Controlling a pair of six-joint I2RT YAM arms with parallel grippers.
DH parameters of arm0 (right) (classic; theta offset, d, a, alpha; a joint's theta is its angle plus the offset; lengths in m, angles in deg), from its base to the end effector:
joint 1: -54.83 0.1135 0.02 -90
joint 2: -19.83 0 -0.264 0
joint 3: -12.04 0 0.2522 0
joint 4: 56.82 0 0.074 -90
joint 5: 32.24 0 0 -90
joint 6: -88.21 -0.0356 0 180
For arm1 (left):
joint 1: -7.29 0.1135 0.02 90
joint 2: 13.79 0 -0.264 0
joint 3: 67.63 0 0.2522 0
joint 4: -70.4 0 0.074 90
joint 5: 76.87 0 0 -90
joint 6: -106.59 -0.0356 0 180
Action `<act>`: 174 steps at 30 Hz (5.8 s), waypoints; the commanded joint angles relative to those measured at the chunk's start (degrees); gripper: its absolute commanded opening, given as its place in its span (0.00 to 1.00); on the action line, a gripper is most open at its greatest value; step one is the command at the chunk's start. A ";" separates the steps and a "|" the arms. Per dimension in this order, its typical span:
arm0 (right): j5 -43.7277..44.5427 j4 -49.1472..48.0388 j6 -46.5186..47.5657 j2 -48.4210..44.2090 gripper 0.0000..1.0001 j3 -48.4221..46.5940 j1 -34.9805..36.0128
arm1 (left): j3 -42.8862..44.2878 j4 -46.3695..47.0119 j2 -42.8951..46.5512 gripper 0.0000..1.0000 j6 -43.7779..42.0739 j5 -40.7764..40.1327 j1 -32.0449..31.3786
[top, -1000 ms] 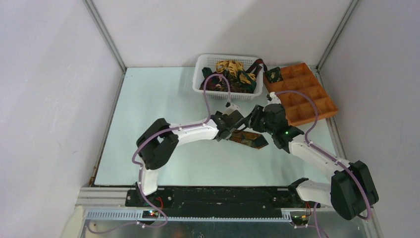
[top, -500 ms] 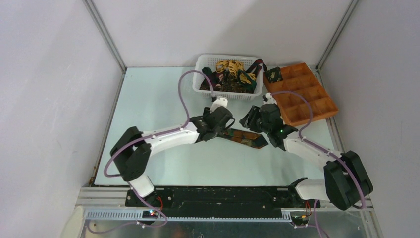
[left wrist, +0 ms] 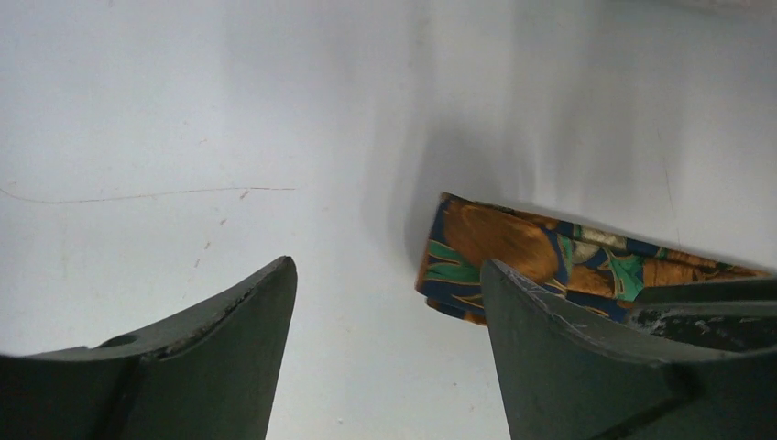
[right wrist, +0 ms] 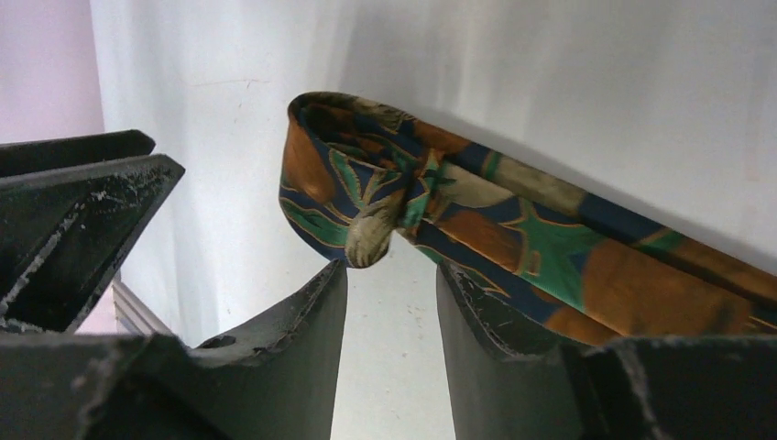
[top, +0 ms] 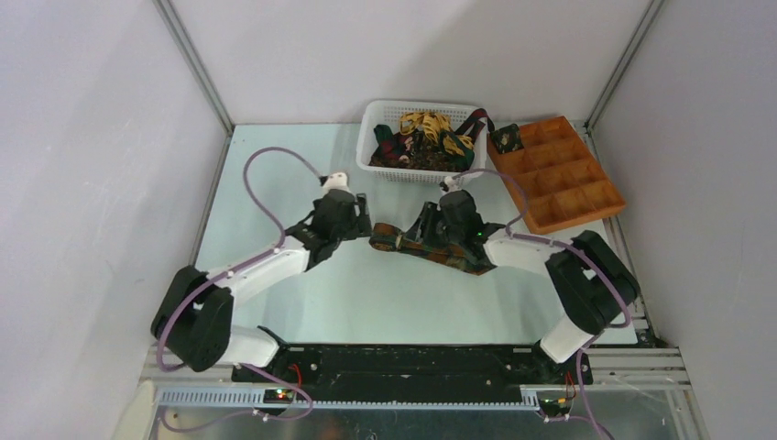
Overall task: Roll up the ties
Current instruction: Roll the tie at the center of the board.
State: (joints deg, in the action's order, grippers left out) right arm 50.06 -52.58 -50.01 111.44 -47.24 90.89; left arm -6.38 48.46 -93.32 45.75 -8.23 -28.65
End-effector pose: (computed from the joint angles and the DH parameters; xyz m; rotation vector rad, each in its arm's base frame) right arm 0.2626 0.1971 0.1774 0.1716 2.3700 0.9204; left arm 0.2451 -0.1617 0.2248 -0.0625 2.2225 -0.2008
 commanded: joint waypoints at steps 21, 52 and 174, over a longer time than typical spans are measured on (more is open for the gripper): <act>-10.49 20.78 49.54 7.71 0.99 -23.47 2.06 | -12.13 11.04 10.92 0.80 8.04 12.75 15.73; -6.79 30.11 70.96 26.68 0.99 -42.20 8.01 | -15.93 10.08 14.33 0.81 5.93 13.49 19.51; -8.69 6.09 -1.78 11.74 0.17 -15.03 -0.25 | -8.64 25.88 -3.30 0.90 6.69 28.00 13.33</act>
State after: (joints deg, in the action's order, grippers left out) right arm 41.47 -44.51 -51.11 122.17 -62.36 90.38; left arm -15.98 71.06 -95.77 52.18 17.64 -14.95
